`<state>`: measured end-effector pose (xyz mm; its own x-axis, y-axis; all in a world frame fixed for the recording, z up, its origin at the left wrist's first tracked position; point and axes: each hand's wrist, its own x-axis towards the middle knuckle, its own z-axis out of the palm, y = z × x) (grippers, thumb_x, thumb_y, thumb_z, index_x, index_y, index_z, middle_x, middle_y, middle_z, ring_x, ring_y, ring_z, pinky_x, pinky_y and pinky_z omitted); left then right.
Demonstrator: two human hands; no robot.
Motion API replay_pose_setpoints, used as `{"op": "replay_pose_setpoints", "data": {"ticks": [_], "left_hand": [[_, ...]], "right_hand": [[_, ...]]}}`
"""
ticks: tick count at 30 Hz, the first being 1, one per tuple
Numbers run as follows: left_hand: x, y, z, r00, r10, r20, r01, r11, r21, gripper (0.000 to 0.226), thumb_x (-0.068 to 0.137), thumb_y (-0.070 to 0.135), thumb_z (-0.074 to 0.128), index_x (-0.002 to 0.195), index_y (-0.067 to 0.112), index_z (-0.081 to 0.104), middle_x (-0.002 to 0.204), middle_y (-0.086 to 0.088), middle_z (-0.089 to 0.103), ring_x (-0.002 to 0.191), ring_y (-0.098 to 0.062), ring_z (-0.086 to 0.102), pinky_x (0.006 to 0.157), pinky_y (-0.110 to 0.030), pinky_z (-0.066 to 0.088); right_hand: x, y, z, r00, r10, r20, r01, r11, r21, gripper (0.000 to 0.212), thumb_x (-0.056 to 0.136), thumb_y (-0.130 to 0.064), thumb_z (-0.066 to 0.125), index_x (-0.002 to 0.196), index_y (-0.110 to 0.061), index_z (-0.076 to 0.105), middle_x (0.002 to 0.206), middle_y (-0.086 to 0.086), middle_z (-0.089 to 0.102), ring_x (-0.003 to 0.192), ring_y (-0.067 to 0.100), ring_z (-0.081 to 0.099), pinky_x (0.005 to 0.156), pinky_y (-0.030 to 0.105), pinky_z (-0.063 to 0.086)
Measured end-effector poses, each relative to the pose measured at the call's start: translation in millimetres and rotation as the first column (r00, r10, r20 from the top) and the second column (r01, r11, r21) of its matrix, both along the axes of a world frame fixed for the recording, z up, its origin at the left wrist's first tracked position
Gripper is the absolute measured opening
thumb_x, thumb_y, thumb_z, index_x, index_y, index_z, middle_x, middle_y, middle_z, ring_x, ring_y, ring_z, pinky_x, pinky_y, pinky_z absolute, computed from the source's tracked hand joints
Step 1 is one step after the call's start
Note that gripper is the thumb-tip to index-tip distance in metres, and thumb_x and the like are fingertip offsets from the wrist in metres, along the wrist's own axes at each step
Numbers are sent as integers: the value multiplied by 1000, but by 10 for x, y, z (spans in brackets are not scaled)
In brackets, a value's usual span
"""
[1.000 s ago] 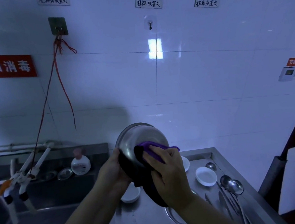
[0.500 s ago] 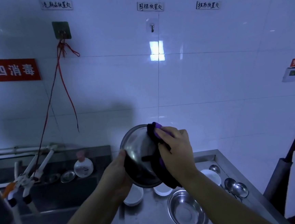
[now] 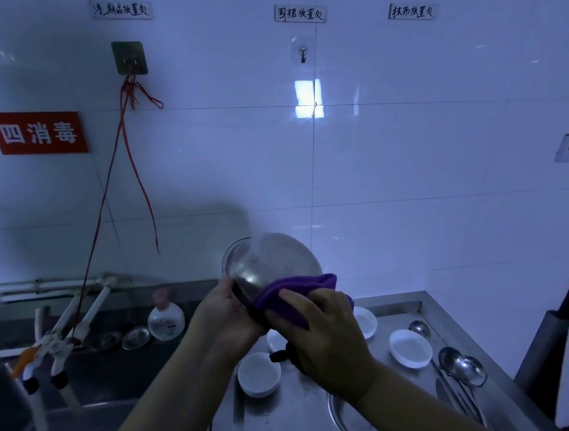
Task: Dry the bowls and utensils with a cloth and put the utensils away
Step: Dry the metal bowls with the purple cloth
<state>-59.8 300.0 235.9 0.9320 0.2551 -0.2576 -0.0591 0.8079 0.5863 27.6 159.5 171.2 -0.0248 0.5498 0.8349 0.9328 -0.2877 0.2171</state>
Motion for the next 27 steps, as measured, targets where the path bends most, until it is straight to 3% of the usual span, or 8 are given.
{"op": "replay_pose_setpoints", "data": {"ticks": [4, 9, 14, 18, 20, 22, 24, 27], "left_hand": [[41, 35, -13, 1000, 14, -14, -16, 995, -102, 51, 100, 40, 28, 133, 5, 47, 117, -29, 58, 101, -45, 55, 74, -54, 43], [25, 108, -105, 998, -59, 26, 63, 967, -245, 50, 99, 39, 32, 122, -1, 51, 115, -37, 57, 98, -54, 57, 73, -69, 44], [13, 56, -178, 991, -96, 96, 119, 952, -281, 48, 86, 32, 49, 104, -9, 66, 108, -40, 60, 87, -55, 63, 65, -70, 49], [109, 47, -201, 999, 14, 50, -2, 973, -230, 43, 94, 36, 44, 105, -2, 62, 91, -33, 68, 72, -45, 69, 52, -56, 55], [134, 93, -224, 999, 34, 40, -26, 981, -191, 46, 97, 39, 40, 108, 0, 61, 94, -31, 69, 75, -43, 69, 55, -55, 56], [138, 133, -242, 998, 28, 60, -18, 988, -152, 47, 97, 40, 39, 113, 2, 61, 106, -29, 67, 86, -43, 68, 63, -58, 56], [133, 167, -255, 997, 17, 79, -6, 992, -129, 47, 97, 39, 38, 114, 2, 62, 112, -29, 65, 91, -44, 66, 64, -59, 55], [114, 195, -266, 998, 15, 54, -13, 999, -31, 48, 94, 38, 42, 100, 2, 73, 106, -22, 69, 87, -38, 69, 60, -50, 57]], "right_hand": [[123, -127, -47, 997, 74, -1, -73, 996, 59, 30, 93, -41, 58, 119, -26, 60, 126, 3, 49, 95, 27, 52, 74, 40, 48], [251, -276, 6, 994, 88, -62, -84, 994, 74, 36, 77, -16, 74, 112, -16, 66, 122, 11, 52, 96, 32, 55, 75, 44, 50], [61, -179, 25, 988, 99, -121, -78, 983, 164, 23, 91, -17, 57, 108, -14, 73, 118, 15, 61, 95, 34, 56, 77, 46, 50], [-58, -58, -31, 989, 123, -77, -114, 987, 114, 29, 79, -20, 78, 107, -23, 72, 122, 3, 53, 97, 27, 53, 77, 43, 49], [-46, -64, -37, 985, 148, -91, -139, 985, 102, 33, 75, -20, 81, 106, -24, 72, 119, 2, 53, 95, 27, 54, 75, 43, 49], [2, -97, -22, 969, 208, -134, -189, 972, 140, 20, 86, -19, 68, 105, -21, 71, 116, 4, 56, 94, 28, 55, 75, 43, 49], [62, -127, -11, 946, 255, -200, -209, 951, 226, 22, 94, -18, 51, 102, -17, 71, 115, 5, 56, 98, 27, 55, 78, 45, 48], [168, -158, 25, 901, 305, -307, -200, 922, 331, 26, 88, -8, 51, 108, -17, 65, 119, 3, 58, 105, 24, 55, 84, 42, 47]]}}
